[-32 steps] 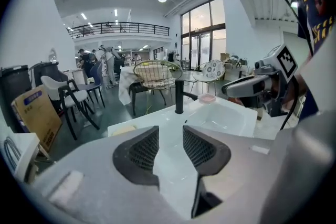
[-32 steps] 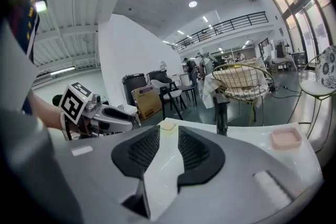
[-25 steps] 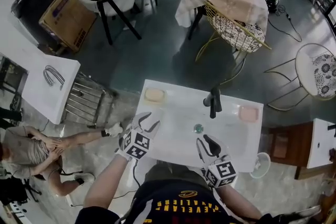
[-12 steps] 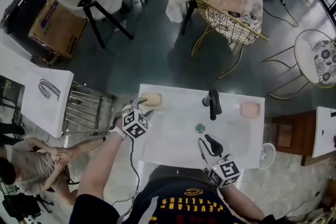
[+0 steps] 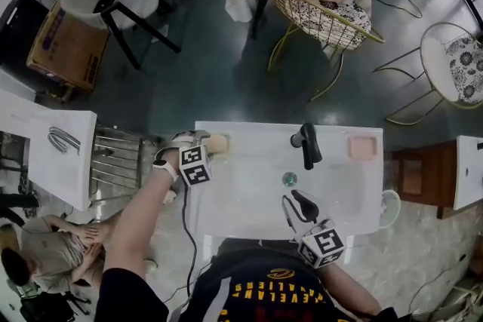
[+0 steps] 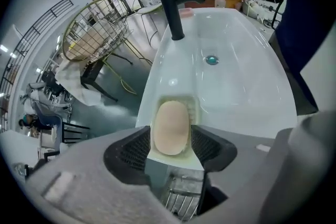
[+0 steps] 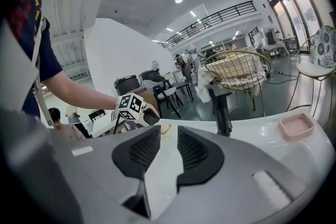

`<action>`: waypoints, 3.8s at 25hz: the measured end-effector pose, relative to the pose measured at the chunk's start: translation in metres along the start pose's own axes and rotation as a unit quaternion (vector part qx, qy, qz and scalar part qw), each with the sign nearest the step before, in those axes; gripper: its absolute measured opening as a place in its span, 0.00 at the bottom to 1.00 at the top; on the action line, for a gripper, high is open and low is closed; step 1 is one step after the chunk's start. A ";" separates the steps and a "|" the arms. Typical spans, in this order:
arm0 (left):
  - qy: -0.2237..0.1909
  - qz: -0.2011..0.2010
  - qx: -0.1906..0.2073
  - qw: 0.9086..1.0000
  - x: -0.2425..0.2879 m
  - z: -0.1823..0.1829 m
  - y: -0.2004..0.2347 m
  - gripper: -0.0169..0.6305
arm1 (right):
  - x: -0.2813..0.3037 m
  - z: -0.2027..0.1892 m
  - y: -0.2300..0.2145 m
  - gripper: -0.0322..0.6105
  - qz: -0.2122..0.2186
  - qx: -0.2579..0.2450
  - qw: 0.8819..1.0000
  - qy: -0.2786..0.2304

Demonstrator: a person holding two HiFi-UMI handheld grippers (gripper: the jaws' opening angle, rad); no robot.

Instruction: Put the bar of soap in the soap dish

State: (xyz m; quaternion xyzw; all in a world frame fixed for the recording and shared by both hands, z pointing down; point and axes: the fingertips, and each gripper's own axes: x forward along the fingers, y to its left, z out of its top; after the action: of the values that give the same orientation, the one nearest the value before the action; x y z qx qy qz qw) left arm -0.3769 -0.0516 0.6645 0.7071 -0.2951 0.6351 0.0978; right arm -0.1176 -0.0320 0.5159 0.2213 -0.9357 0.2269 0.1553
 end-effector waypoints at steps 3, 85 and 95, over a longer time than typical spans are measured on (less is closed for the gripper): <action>0.003 -0.017 0.013 1.000 0.007 0.002 0.000 0.41 | 0.002 0.000 -0.003 0.21 -0.010 0.008 1.000 -0.001; -0.016 -0.150 0.017 0.988 -0.052 0.028 -0.097 0.42 | -0.053 -0.029 0.009 0.13 -0.124 0.060 0.989 -0.048; -0.019 -0.164 0.002 0.986 -0.072 0.036 -0.152 0.42 | -0.063 -0.032 -0.004 0.13 -0.108 0.059 0.991 -0.054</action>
State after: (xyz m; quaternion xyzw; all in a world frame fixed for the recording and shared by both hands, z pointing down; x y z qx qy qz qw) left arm -0.2658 0.0736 0.6249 0.7579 -0.1761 0.5976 0.1935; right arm -0.0553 0.0022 0.5200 0.3422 -0.8980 0.2516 0.1147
